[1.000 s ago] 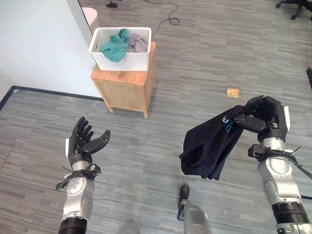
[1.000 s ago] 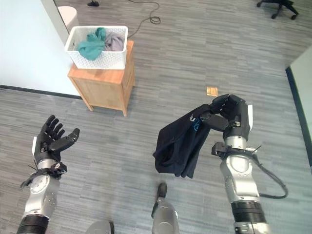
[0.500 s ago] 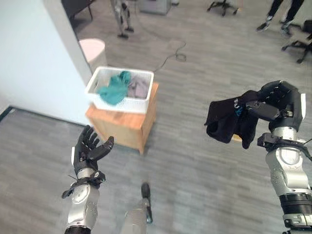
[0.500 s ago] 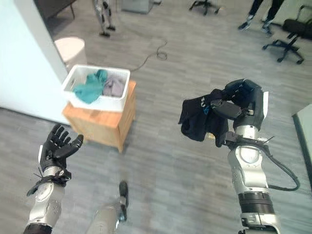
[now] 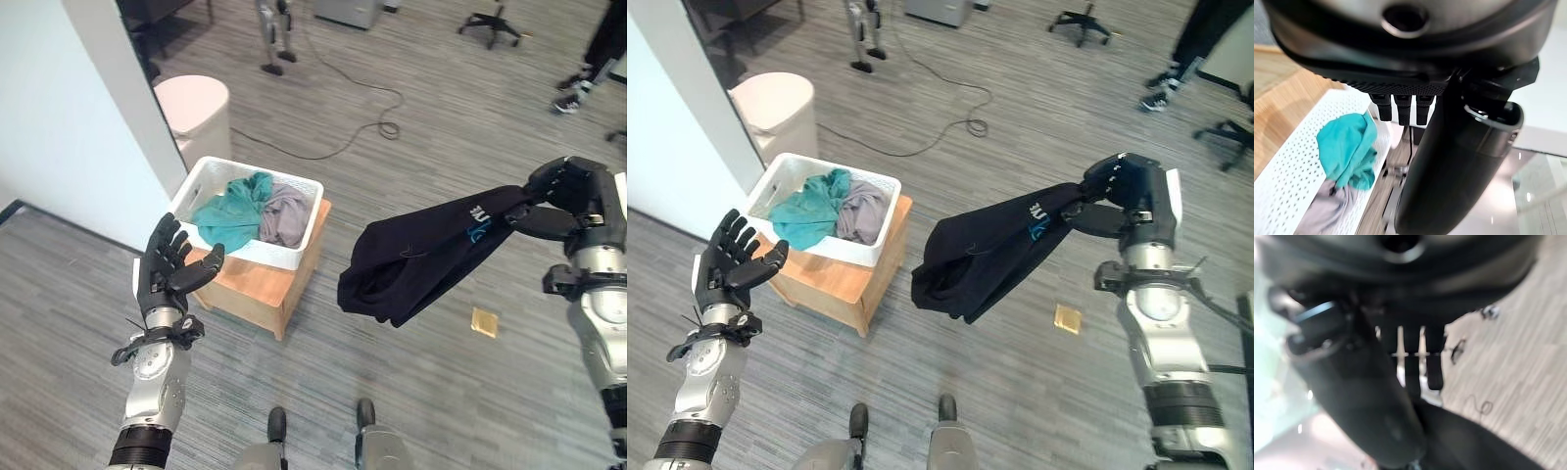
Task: Pick up bed clothes into laundry basket.
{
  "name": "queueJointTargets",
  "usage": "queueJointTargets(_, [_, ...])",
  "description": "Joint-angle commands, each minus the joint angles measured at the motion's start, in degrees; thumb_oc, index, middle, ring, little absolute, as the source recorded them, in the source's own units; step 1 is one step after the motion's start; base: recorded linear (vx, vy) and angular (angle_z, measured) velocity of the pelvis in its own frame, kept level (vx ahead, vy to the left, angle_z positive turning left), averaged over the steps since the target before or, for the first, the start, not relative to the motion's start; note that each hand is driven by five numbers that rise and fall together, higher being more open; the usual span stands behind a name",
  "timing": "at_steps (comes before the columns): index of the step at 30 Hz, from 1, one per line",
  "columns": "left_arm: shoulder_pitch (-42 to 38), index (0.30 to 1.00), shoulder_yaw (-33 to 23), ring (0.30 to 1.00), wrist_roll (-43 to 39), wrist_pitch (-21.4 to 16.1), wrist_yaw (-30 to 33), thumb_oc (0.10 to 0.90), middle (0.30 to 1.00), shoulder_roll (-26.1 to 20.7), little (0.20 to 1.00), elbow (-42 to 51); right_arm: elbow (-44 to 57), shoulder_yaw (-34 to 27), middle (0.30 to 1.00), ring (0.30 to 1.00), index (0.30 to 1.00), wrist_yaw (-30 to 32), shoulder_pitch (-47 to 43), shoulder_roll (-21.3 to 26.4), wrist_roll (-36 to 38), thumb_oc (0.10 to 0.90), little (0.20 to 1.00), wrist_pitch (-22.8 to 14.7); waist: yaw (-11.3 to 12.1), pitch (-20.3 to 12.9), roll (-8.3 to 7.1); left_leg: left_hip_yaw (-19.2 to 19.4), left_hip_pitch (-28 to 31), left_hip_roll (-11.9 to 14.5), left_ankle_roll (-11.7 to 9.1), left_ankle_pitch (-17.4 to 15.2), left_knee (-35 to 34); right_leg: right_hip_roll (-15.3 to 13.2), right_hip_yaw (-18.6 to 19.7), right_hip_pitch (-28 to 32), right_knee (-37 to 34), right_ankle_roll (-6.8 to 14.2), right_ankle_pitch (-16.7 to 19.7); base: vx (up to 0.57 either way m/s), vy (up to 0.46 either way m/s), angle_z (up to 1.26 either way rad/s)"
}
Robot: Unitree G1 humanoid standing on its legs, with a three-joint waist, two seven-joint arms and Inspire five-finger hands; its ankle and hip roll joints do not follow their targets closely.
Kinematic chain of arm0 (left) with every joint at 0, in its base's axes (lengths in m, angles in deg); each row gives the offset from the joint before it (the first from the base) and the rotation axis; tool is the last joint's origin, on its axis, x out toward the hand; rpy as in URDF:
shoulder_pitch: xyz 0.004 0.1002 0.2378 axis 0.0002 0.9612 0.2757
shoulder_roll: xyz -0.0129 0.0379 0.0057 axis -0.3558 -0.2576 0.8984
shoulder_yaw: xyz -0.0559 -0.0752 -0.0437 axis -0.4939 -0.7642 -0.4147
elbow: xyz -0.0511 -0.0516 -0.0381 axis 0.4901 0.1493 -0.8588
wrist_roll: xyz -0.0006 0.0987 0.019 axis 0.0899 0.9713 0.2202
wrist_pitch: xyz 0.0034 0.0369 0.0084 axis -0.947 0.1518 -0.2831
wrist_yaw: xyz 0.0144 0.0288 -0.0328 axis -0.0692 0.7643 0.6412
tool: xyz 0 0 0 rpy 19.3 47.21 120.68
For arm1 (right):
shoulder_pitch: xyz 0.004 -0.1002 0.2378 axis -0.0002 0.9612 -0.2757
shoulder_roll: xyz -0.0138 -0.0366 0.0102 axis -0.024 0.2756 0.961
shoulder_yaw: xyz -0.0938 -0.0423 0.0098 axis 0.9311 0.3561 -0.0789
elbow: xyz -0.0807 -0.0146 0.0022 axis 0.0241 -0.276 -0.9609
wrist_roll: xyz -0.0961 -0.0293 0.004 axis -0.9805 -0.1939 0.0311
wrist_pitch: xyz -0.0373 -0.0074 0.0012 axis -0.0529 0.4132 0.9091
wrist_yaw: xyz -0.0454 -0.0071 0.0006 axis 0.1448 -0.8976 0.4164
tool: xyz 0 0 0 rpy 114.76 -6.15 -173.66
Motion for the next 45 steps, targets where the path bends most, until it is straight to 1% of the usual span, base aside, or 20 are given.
queueJointTargets(1, [0.52, 0.900, -1.28, 0.900, 0.28, -6.02, -1.52, 0.800, 0.900, -2.62, 0.900, 4.72, 1.10, -6.44, 0.300, 0.300, 0.300, 1.32, -10.30, 7.86, -0.40, 0.400, 0.300, -7.40, 2.54, -8.32, -1.98, 6.67, -1.92, 3.23, -4.36, -4.20, 3.21, 0.46, -5.15, 6.38, -2.02, 2.78, -4.77, 0.15, -0.148, 0.20])
queueJointTargets(3, [1.53, 0.900, -1.50, 0.900, -0.05, -5.73, -1.91, 0.800, 0.900, -2.30, 0.900, 4.82, 0.89, -5.89, 0.300, 0.300, 0.300, 0.81, -10.83, 9.15, -0.04, 0.400, 0.300, -7.54, 2.50, -8.71, -1.76, 6.30, -1.98, 3.36, -4.53, -4.10, 3.22, 0.54, -5.55, 7.07, -2.67, 2.64, -4.78, 0.07, -0.046, 0.37])
queueJointTargets(6, [3.23, 0.900, -1.03, 0.900, 0.17, -5.20, -2.30, 0.800, 0.900, -3.29, 0.900, 4.25, -0.84, -1.25, 0.300, 0.300, 0.300, -1.79, -16.13, 16.25, 0.01, 0.400, 0.300, -6.46, 3.09, -9.35, -1.90, 5.32, -2.06, 3.76, -4.93, -4.32, 3.57, 0.97, -5.94, 8.04, -3.25, 2.09, -5.31, 0.06, -0.044, 0.10])
queueJointTargets(10, [4.72, 0.900, -0.45, 0.900, -0.78, -5.34, -3.32, 0.800, 0.900, -3.70, 0.900, 4.79, -8.89, 11.58, 0.300, 0.300, 0.300, -4.19, -28.95, 22.96, -0.75, 0.400, 0.300, -5.04, 4.02, -9.42, -2.38, 4.88, -1.92, 4.47, -5.53, -4.54, 3.96, 1.41, -6.99, 9.10, -3.86, 1.53, -5.72, 0.04, -0.042, 0.08])
queueJointTargets(11, [4.77, 0.900, -0.60, 0.900, -0.78, -5.33, -3.32, 0.800, 0.900, -3.57, 0.900, 4.79, -9.09, 12.20, 0.300, 0.300, 0.300, -4.19, -29.59, 22.96, -0.72, 0.400, 0.300, -5.07, 3.85, -9.41, -2.27, 4.87, -1.90, 4.47, -5.53, -4.54, 3.96, 1.41, -7.00, 9.12, -3.86, 1.53, -5.72, 0.04, -0.029, 0.13])
queueJointTargets(12, [5.09, 0.900, 0.21, 0.900, -1.61, -5.46, -3.61, 0.800, 0.900, -3.57, 0.900, 4.76, -11.62, 18.33, 0.300, 0.300, 0.300, -5.13, -35.26, 25.46, -3.38, 0.400, 0.300, -3.96, 4.42, -9.49, -2.86, 4.62, -1.84, 4.65, -5.71, -4.54, 3.95, 1.63, -7.39, 9.37, -3.91, 1.30, -5.87, 0.04, -0.028, 0.08])
queueJointTargets(13, [5.32, 0.900, 0.67, 0.900, -1.92, -5.43, -3.87, 0.800, 0.900, -3.40, 0.900, 4.58, -12.72, 21.51, 0.300, 0.300, 0.300, -5.37, -38.28, 26.19, -4.67, 0.400, 0.300, -3.59, 4.67, -9.50, -3.13, 4.51, -1.79, 4.77, -5.82, -4.54, 3.92, 1.76, -7.50, 9.57, -4.03, 1.18, -5.94, 0.07, -0.043, 0.07])
queueJointTargets(14, [6.01, 0.900, 1.06, 0.900, -2.14, -5.35, -4.09, 0.800, 0.900, -2.97, 0.900, 4.72, -15.76, 28.00, 0.300, 0.300, 0.300, -5.20, -45.56, 26.65, -6.21, 0.400, 0.300, -3.33, 4.81, -9.54, -3.22, 4.32, -1.66, 5.03, -5.95, -4.53, 3.83, 1.99, -7.91, 9.74, -4.04, 1.04, -6.03, 0.04, -0.024, 0.07])
queueJointTargets(15, [6.06, 0.900, 0.89, 0.900, -2.14, -5.34, -4.08, 0.800, 0.900, -2.72, 0.900, 4.73, -16.10, 29.12, 0.300, 0.300, 0.300, -5.21, -46.71, 26.58, -6.13, 0.400, 0.300, -3.38, 4.63, -9.53, -2.99, 4.33, -1.64, 5.03, -5.95, -4.53, 3.82, 2.00, -7.90, 9.75, -4.04, 1.04, -6.03, 0.05, -0.023, 0.01])
queueJointTargets(18, [6.75, 0.900, 2.32, 0.900, -2.42, -5.11, -5.01, 0.800, 0.900, -2.90, 0.900, 4.73, -22.76, 40.40, 0.300, 0.300, 0.300, -4.22, -60.13, 26.32, -10.47, 0.400, 0.300, -2.58, 5.13, -9.54, -3.25, 3.86, -1.08, 5.39, -6.26, -4.68, 2.96, 2.38, -8.50, 10.34, -4.33, 0.92, -6.58, 0.06, -0.017, 0.05])
queueJointTargets(22, [7.27, 0.900, 2.57, 0.900, -2.77, -5.02, -5.25, 0.800, 0.900, -3.63, 0.900, 4.66, -27.97, 47.35, 0.300, 0.300, 0.300, -3.10, -68.38, 25.79, -14.56, 0.400, 0.300, -1.61, 5.73, -9.46, -3.63, 3.55, -1.11, 5.50, -6.51, -4.17, 2.14, 2.57, -8.98, 10.32, -4.51, 0.90, -6.52, 0.04, -0.007, 0.10])
queueJointTargets(23, [7.98, 0.900, 2.56, 0.900, -3.20, -4.81, -5.67, 0.800, 0.900, -4.23, 0.900, 4.30, -32.96, 53.55, 0.300, 0.300, 0.300, -2.38, -75.71, 24.85, -17.91, 0.400, 0.300, -0.86, 6.24, -9.30, -3.81, 3.19, -1.16, 5.52, -6.67, -3.71, 1.52, 2.65, -9.41, 10.39, -4.68, 0.91, -6.46, 0.07, -0.010, 0.09])
queueJointTargets(24, [7.94, 0.900, 2.47, 0.900, -3.22, -4.81, -5.69, 0.800, 0.900, -3.88, 0.900, 4.30, -33.40, 54.78, 0.300, 0.300, 0.300, -2.44, -76.97, 24.61, -17.79, 0.400, 0.300, -0.95, 6.10, -9.26, -3.48, 3.17, -1.16, 5.51, -6.67, -3.68, 1.48, 2.64, -9.43, 10.38, -4.69, 0.92, -6.46, 0.03, -0.007, 0.03])
queueJointTargets(26, [9.21, 0.900, 2.20, 0.900, -3.42, -4.72, -6.24, 0.800, 0.900, -4.67, 0.900, 3.92, -41.36, 63.47, 0.300, 0.300, 0.300, -1.43, -86.80, 22.95, -23.23, 0.400, 0.300, 0.35, 6.88, -9.40, -3.70, 2.34, -1.70, 5.44, -6.84, -3.35, 1.06, 2.60, -10.16, 10.43, -5.02, 1.00, -6.31, 0.04, -0.004, 0.07])
queueJointTargets(29, [9.75, 0.900, 1.88, 0.900, -3.56, -4.43, -6.50, 0.800, 0.900, -4.69, 0.900, 3.35, -46.43, 68.57, 0.300, 0.300, 0.300, -0.42, -93.10, 21.13, -26.23, 0.400, 0.300, 1.12, 7.43, -9.42, -3.41, 1.80, -2.22, 5.27, -6.88, -3.20, 1.02, 2.55, -10.69, 10.47, -5.28, 1.04, -6.25, 0.05, -0.011, 0.13])
queueJointTargets(30, [10.42, 0.900, 1.86, 0.900, -3.69, -4.39, -6.70, 0.800, 0.900, -5.40, 0.900, 2.93, -50.68, 72.31, 0.300, 0.300, 0.300, 0.35, -97.14, 19.86, -30.11, 0.400, 0.300, 2.32, 8.21, -9.58, -3.54, 1.15, -2.56, 5.08, -6.95, -3.09, 0.96, 2.47, -11.35, 10.61, -5.56, 1.09, -6.16, 0.04, -0.003, 0.22])
queueJointTargets(34, [10.94, 0.900, 2.01, 0.900, -3.56, -4.08, -6.90, 0.800, 0.900, -5.97, 0.900, 2.69, -55.35, 78.46, 0.300, 0.300, 0.300, 1.86, -105.20, 17.60, -34.15, 0.400, 0.300, 3.68, 9.40, -10.05, -3.24, -0.25, -3.23, 4.55, -7.02, -2.85, 0.74, 2.33, -12.72, 11.05, -6.30, 1.27, -6.08, 0.07, 0.000, 0.20])
queueJointTargets(36, [10.91, 0.900, 2.07, 0.900, -3.65, -4.15, -6.77, 0.800, 0.900, -5.99, 0.900, 2.48, -55.65, 79.84, 0.300, 0.300, 0.300, 2.31, -107.38, 16.58, -34.77, 0.400, 0.300, 3.96, 9.91, -10.35, -3.17, -0.90, -3.57, 4.19, -7.02, -2.72, 0.65, 2.14, -13.39, 11.51, -6.58, 1.37, -6.10, 0.08, -0.001, 0.16])
queueJointTargets(41, [9.72, 0.900, 2.86, 0.900, -3.76, -4.32, -6.31, 0.800, 0.900, -5.73, 0.900, 2.05, -55.38, 80.43, 0.300, 0.300, 0.300, 2.74, -109.32, 13.93, -35.16, 0.400, 0.300, 4.49, 10.77, -10.51, -3.29, -1.97, -4.27, 3.70, -7.02, -2.60, 0.63, 1.83, -14.65, 11.97, -6.81, 1.57, -6.02, 0.04, -0.006, 0.21])
queueJointTargets(45, [8.23, 0.900, 4.01, 0.900, -4.57, -4.34, -6.44, 0.800, 0.900, -5.39, 0.900, 1.71, -54.66, 80.81, 0.300, 0.300, 0.300, 2.46, -110.04, 10.65, -36.20, 0.400, 0.300, 4.88, 11.51, -10.52, -3.89, -2.76, -4.80, 3.37, -6.91, -2.63, 0.66, 1.66, -15.48, 12.27, -7.06, 1.63, -5.86, 0.03, -0.001, 0.12])
